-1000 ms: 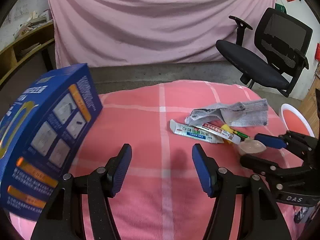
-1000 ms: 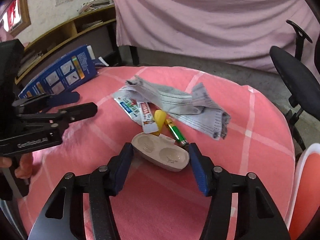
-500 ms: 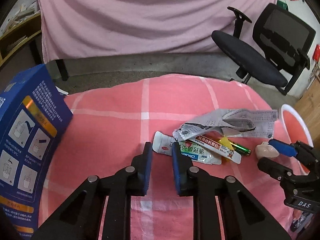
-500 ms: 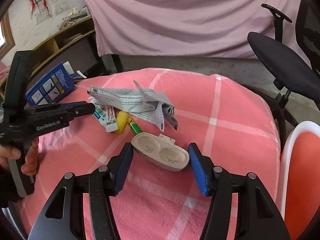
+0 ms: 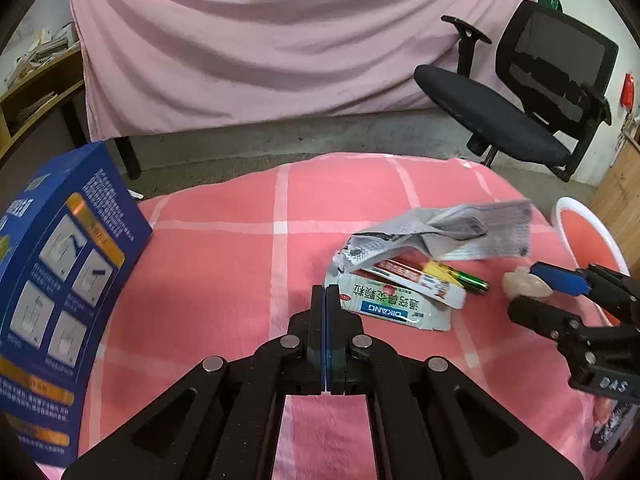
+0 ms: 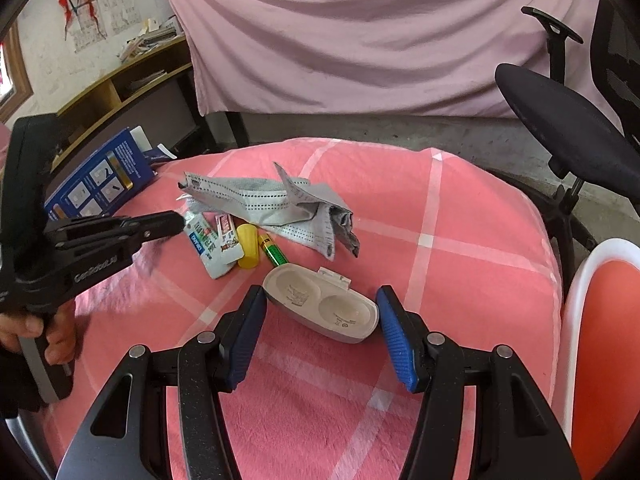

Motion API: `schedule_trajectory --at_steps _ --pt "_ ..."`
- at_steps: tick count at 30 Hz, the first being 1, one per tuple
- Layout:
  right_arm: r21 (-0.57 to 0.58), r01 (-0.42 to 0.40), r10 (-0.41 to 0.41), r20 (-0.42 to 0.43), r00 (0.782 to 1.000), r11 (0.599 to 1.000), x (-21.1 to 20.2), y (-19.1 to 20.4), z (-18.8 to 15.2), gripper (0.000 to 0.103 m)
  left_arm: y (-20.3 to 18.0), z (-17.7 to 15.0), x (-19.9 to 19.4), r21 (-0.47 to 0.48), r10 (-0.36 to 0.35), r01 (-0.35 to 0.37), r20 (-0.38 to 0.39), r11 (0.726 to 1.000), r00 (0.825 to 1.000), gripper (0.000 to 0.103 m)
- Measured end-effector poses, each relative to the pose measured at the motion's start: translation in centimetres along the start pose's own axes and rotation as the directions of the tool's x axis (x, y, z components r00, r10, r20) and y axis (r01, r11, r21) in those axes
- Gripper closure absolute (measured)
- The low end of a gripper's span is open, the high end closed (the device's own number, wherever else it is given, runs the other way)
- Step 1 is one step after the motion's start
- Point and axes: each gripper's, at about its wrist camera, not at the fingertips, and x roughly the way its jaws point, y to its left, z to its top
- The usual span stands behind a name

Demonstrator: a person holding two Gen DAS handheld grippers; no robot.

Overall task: Collect trash
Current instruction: 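Lift the earbud case and toothpaste tube and carry both over the bucket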

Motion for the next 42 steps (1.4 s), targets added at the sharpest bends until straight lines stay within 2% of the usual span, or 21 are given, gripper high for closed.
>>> schedule_trajectory --at_steps 6,11,14,18,25,28,31,33,38,42 --pt "-0.005 0.002 -0.002 0.041 0.999 1.000 -1.0 0.1 -0.3 0.048 -0.4 -1.3 -1.9 -0.005 -0.009 0.009 0.028 1.000 1.000 0.103" --pt "-0.049 0.008 -0.003 0.112 0.994 0.999 -2.5 1.1 -0.6 0.048 -0.5 -2.6 -4.7 -0.025 0.032 -0.029 0.134 0.999 0.990 0.103" --pt "-0.068 0.014 -0.002 0.174 0.985 0.998 -3.7 1.7 -1.0 0.048 -1.2 -3.0 -6.0 -0.020 0.052 -0.049 0.190 0.999 0.980 0.103" --pt "-0.066 0.014 0.005 0.279 0.960 0.998 -5.8 1.9 -1.5 0.048 -2.5 -3.0 -7.5 0.006 0.067 -0.071 0.253 0.997 0.965 0.103" --pt "-0.048 0.037 -0.014 0.419 0.908 0.998 -8.9 1.8 -2.2 0.048 -5.6 -2.5 -10.3 0.080 0.045 -0.080 0.370 0.994 0.928 0.103" --pt "-0.038 0.073 -0.046 0.480 0.876 0.997 -10.3 1.7 -2.4 0.048 -6.9 -2.2 -11.4 0.115 0.021 -0.074 0.406 0.991 0.913 0.103" --pt "-0.010 0.102 -0.081 0.544 0.835 0.995 -12.0 1.0 -2.9 0.048 -8.4 -1.8 -12.2 0.142 -0.008 -0.061 0.442 0.988 0.897 0.103" --pt "0.021 0.131 -0.118 0.588 0.800 0.991 -13.3 0.3 -3.3 0.048 -9.5 -1.4 -12.5 0.157 -0.030 -0.048 0.459 0.986 0.888 0.103" --pt "0.102 0.176 -0.200 0.636 0.745 0.979 -15.8 -2.2 -4.4 0.048 -12.4 -0.5 -13.0 0.197 -0.096 -0.003 0.489 0.980 0.867 0.103" --pt "0.176 0.204 -0.269 0.640 0.720 0.963 -17.1 -4.5 -5.2 0.048 -15.6 0.6 -12.7 0.245 -0.164 0.044 0.496 0.969 0.852 0.103"
